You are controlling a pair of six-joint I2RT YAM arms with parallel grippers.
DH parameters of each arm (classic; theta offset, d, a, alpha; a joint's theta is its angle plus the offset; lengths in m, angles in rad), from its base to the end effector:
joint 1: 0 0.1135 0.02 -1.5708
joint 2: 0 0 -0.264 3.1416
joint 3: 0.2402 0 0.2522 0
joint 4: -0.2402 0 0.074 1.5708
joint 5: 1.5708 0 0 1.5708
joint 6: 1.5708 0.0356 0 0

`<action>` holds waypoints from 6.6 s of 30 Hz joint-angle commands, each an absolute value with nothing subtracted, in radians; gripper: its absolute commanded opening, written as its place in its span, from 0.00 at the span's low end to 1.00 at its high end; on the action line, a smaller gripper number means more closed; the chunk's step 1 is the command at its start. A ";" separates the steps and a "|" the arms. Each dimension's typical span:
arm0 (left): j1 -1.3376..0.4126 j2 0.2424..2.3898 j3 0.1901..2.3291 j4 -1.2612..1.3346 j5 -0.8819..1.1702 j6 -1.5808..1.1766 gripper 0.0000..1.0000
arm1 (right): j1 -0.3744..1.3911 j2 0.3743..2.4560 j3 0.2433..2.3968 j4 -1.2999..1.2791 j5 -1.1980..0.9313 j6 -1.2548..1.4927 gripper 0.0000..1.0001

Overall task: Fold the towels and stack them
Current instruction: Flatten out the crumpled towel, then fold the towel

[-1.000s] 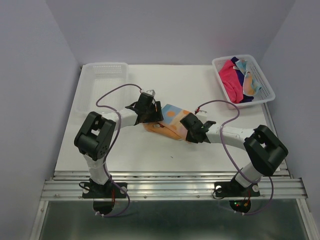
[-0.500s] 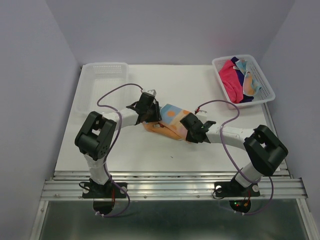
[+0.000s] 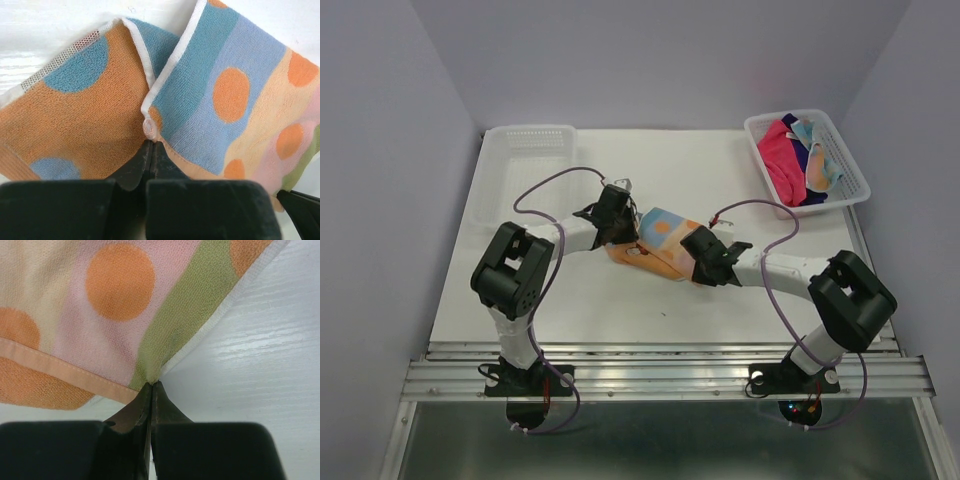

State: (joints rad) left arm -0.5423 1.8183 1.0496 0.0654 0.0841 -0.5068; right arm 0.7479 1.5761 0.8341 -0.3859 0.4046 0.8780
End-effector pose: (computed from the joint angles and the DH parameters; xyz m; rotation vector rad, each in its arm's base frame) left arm 0.3290 -0.2018 0.1715 0.0877 2.3536 -0.6320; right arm 0.2209 0.1858 0.1598 0.2832 2.5362 0.0575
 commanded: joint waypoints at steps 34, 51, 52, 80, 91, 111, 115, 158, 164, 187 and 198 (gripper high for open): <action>-0.574 0.947 1.204 0.161 -0.232 -0.471 0.00 | 0.755 1.221 1.666 -0.537 0.249 0.402 0.01; -0.580 0.795 1.313 0.153 0.158 -0.544 0.00 | 0.756 1.190 1.937 -0.597 -0.107 0.448 0.01; -0.581 0.790 1.309 0.153 0.163 -0.555 0.00 | 0.756 1.172 1.924 -0.594 -0.109 0.456 0.01; -0.451 1.240 1.176 0.296 -0.135 -0.517 0.00 | 0.479 1.425 1.474 -0.155 0.258 0.364 0.01; -0.310 1.656 1.386 0.356 0.074 -0.499 0.00 | 0.272 1.798 1.626 -0.074 -0.041 0.405 0.01; -0.331 1.513 1.025 0.405 0.160 -0.643 0.00 | 0.229 1.724 1.415 -0.268 -0.219 0.460 0.01; -0.379 1.401 0.872 0.405 0.095 -0.709 0.00 | 0.232 1.628 1.277 -0.276 -0.261 0.477 0.01; -0.523 1.055 0.456 0.305 -0.057 -0.853 0.00 | 0.270 1.391 0.839 -0.293 -0.356 0.505 0.01; -0.541 1.072 0.367 0.365 -0.005 -0.887 0.00 | 0.275 1.428 0.789 -0.273 -0.353 0.499 0.04; -0.575 1.124 0.420 0.278 0.011 -0.807 0.78 | 0.291 1.445 0.816 -0.271 -0.319 0.488 0.48; -0.545 1.414 0.777 0.157 -0.091 -0.629 0.93 | 0.291 1.658 1.153 -0.331 -0.246 0.402 0.51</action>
